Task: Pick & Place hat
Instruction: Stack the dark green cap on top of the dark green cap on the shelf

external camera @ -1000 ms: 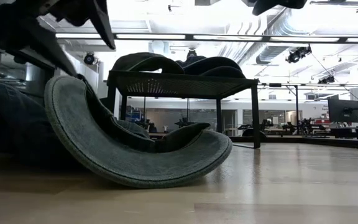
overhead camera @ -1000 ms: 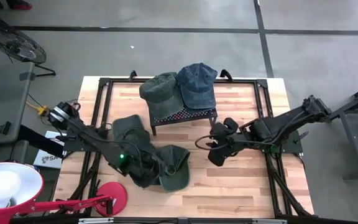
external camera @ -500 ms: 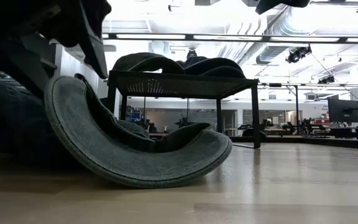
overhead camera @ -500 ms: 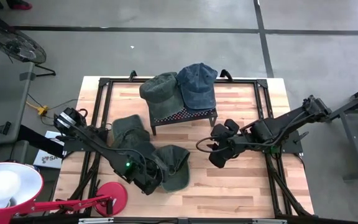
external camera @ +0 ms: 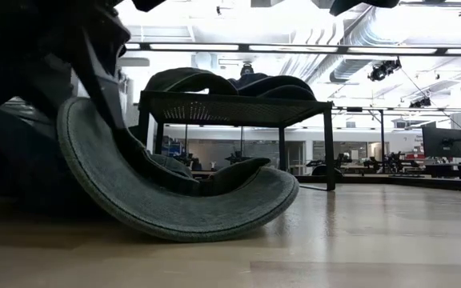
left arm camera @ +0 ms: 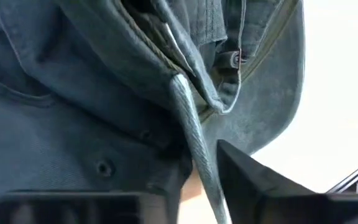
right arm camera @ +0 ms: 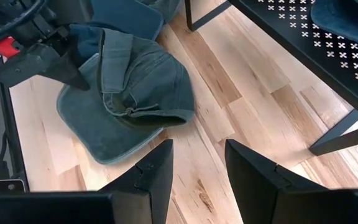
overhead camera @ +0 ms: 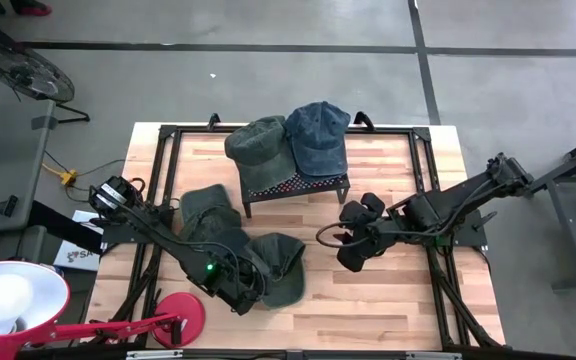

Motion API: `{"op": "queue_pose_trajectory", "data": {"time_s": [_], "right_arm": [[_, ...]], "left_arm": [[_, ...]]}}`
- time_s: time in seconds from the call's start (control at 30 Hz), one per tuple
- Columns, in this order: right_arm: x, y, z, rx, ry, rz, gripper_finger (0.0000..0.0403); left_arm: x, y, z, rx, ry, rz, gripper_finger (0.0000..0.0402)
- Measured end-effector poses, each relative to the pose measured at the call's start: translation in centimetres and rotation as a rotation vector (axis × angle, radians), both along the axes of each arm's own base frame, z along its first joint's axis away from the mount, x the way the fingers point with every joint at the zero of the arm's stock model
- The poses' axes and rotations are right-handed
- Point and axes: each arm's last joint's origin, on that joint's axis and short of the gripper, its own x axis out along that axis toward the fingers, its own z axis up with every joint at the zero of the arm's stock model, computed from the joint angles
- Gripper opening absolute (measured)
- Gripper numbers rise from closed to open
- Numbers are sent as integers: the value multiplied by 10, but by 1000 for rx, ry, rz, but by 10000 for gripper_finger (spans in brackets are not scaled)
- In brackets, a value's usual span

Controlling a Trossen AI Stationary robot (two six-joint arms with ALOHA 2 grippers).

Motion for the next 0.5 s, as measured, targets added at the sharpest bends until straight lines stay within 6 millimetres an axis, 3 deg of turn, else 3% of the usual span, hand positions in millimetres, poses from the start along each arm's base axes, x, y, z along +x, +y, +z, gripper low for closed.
{"op": "queue_pose_trajectory", "data": {"time_s": [0.17, 0.37, 0.5], "right_arm": [[-1, 3, 0, 4, 2, 14, 138], [-4, 9, 0, 14, 5, 44, 138], [-6, 14, 0, 27, 15, 80, 138]], "left_arm": [[0, 0, 0, 26, -5, -35, 13], [2, -1, 3, 69, -13, -96, 10], [8, -5, 19, 148, -46, -195, 9]]}}
